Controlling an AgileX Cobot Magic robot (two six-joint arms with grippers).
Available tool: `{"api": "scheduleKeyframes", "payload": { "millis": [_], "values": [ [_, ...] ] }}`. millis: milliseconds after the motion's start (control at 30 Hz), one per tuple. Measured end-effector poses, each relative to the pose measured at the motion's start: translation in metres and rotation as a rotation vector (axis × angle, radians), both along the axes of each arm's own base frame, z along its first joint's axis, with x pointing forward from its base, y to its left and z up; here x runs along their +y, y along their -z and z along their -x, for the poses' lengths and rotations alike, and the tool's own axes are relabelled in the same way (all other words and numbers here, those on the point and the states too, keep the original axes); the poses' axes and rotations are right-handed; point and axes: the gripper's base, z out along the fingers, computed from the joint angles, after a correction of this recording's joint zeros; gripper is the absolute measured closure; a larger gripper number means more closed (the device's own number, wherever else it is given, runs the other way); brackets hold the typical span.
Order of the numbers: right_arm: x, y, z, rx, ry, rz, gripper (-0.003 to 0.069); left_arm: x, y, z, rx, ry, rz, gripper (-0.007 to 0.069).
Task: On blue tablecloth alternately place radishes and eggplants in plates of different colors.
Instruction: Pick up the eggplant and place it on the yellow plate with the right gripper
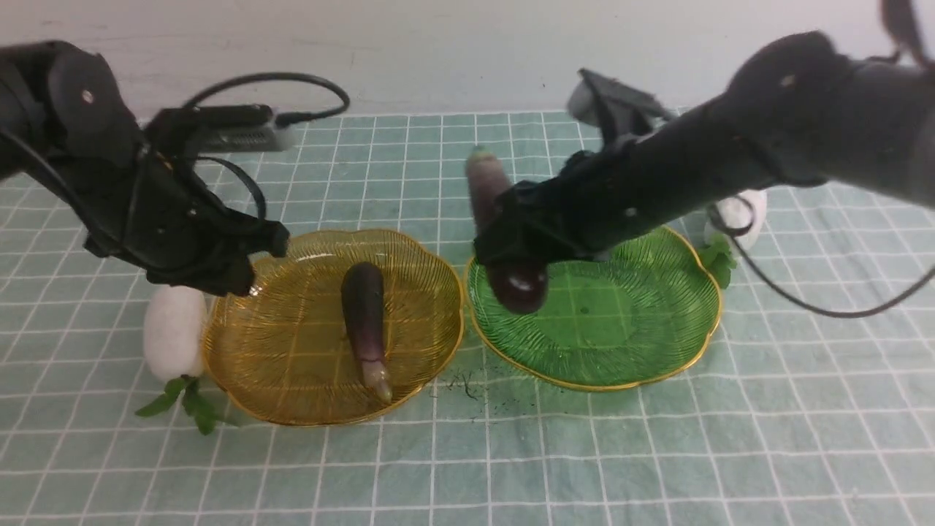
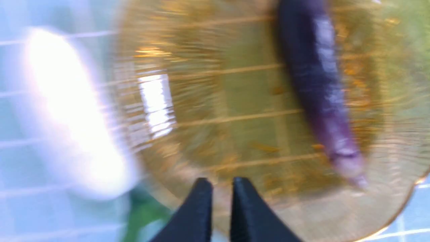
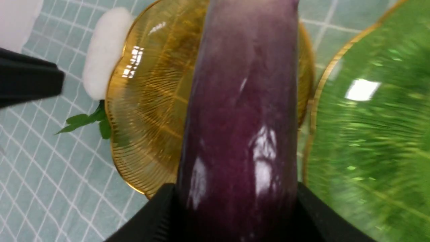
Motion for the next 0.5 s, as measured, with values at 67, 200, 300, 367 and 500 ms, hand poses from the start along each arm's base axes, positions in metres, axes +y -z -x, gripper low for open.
{"api": "scheduleKeyframes", "payload": {
  "millis": [67,200,300,367,500],
  "values": [
    [0.021,0.012,-0.007,0.023,-0.024,-0.005,0.0294,0.020,-0.011,0.010,-0.011,-0.056,-0.005,0.0617],
    [0.050,0.029,-0.021,0.032,-0.055,-0.012,0.0294,0.051,-0.016,0.029,0.004,-0.155,0.006,0.0632],
    [0.061,0.045,-0.032,0.056,-0.047,-0.017,0.0294,0.061,-0.008,0.037,0.048,-0.177,0.022,0.0632],
    [0.065,0.053,-0.038,0.079,-0.032,-0.022,0.0294,0.061,-0.001,0.040,0.081,-0.173,0.032,0.0632],
    [0.070,0.059,-0.046,0.114,-0.016,-0.037,0.0235,0.061,0.006,0.040,0.109,-0.174,0.047,0.0632]
  ]
}}
